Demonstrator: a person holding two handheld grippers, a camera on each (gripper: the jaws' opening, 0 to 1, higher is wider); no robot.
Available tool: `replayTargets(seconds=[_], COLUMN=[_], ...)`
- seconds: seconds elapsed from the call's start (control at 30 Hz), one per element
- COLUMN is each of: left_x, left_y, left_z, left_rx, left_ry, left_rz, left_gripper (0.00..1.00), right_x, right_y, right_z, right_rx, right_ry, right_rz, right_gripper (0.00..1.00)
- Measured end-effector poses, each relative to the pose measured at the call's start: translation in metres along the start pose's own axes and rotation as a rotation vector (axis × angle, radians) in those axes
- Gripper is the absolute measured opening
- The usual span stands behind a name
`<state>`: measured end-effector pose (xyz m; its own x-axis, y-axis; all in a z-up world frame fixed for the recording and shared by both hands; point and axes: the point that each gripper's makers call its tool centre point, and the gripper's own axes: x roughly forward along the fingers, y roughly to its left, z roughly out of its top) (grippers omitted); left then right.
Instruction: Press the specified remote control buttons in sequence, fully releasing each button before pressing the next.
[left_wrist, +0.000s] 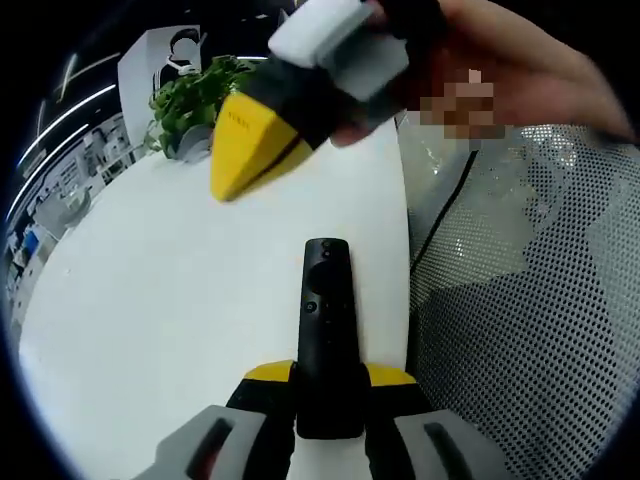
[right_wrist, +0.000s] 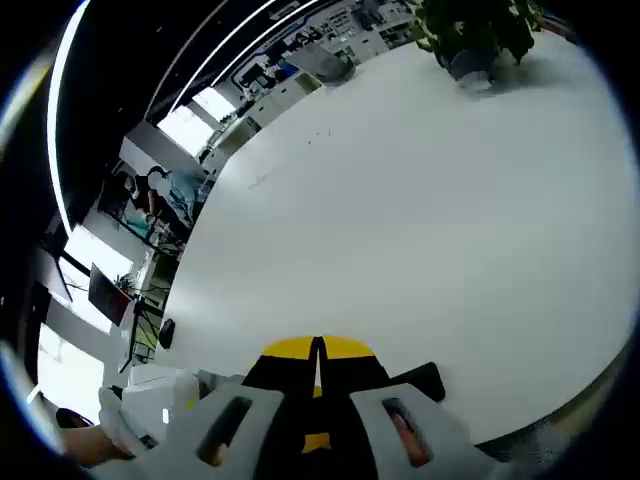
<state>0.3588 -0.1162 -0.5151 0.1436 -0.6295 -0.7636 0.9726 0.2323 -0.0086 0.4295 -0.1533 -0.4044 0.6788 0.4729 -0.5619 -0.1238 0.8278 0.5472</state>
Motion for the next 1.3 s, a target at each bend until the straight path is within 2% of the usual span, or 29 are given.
replayTargets(seconds=[0.07, 0.1, 0.13, 0.17, 0.23, 0.3, 0.4, 0.43, 0.53, 0.63, 0.8, 0.93, 1.07, 1.17, 1.2, 1.3], left_x=[0.000, 0.000, 0.000, 0.000, 0.000, 0.000, 0.000, 0.001, 0.000, 0.000, 0.000, 0.000, 0.000, 0.000, 0.000, 0.000], left_y=[0.000, 0.000, 0.000, 0.000, 0.000, 0.000, 0.000, 0.000, 0.000, 0.000, 0.000, 0.000, 0.000, 0.000, 0.000, 0.000], left_z=[0.000, 0.000, 0.000, 0.000, 0.000, 0.000, 0.000, 0.000, 0.000, 0.000, 0.000, 0.000, 0.000, 0.000, 0.000, 0.000], left_rx=[0.000, -0.001, -0.003, -0.004, -0.004, -0.003, 0.000, 0.002, 0.002, 0.001, 0.001, 0.001, -0.003, -0.003, -0.003, -0.002], left_ry=[0.005, 0.007, 0.007, 0.007, 0.009, 0.012, 0.015, 0.017, 0.022, 0.023, 0.022, 0.023, 0.019, 0.019, 0.018, 0.018], left_rz=[0.000, 0.000, 0.001, 0.002, 0.002, 0.002, 0.003, 0.003, 0.005, 0.005, 0.003, 0.002, 0.003, 0.003, 0.004, 0.003], left_gripper=[0.25, 0.25, 0.25, 0.25, 0.25, 0.25, 0.25, 0.25, 0.25, 0.25, 0.25, 0.25, 0.25, 0.25, 0.25, 0.25], right_x=[-0.009, -0.016, -0.019, -0.030, -0.041, -0.065, -0.087, -0.101, -0.121, -0.135, -0.155, -0.161, -0.159, -0.163, -0.168, -0.173], right_y=[0.005, 0.010, 0.013, 0.021, 0.027, 0.039, 0.039, 0.040, 0.035, 0.026, 0.000, -0.009, -0.017, -0.023, -0.026, -0.032], right_z=[0.012, 0.023, 0.027, 0.040, 0.051, 0.073, 0.086, 0.093, 0.097, 0.093, 0.090, 0.084, 0.082, 0.081, 0.084, 0.086], right_rx=[-0.044, -0.068, -0.080, -0.125, -0.154, -0.199, -0.238, -0.268, -0.282, -0.282, -0.393, -0.416, -0.452, -0.459, -0.489, -0.507], right_ry=[-0.068, -0.128, -0.144, -0.195, -0.234, -0.316, -0.370, -0.409, -0.465, -0.487, -0.511, -0.524, -0.529, -0.538, -0.555, -0.539], right_rz=[0.001, 0.012, 0.018, 0.037, 0.044, 0.067, 0.044, 0.034, 0.013, -0.001, -0.160, -0.216, -0.263, -0.286, -0.305, -0.307], right_gripper=[0.00, 0.00, 0.00, 0.00, 0.00, 0.01, 0.06, 0.08, 0.17, 0.25, 0.45, 0.53, 0.65, 0.66, 0.66, 0.64])
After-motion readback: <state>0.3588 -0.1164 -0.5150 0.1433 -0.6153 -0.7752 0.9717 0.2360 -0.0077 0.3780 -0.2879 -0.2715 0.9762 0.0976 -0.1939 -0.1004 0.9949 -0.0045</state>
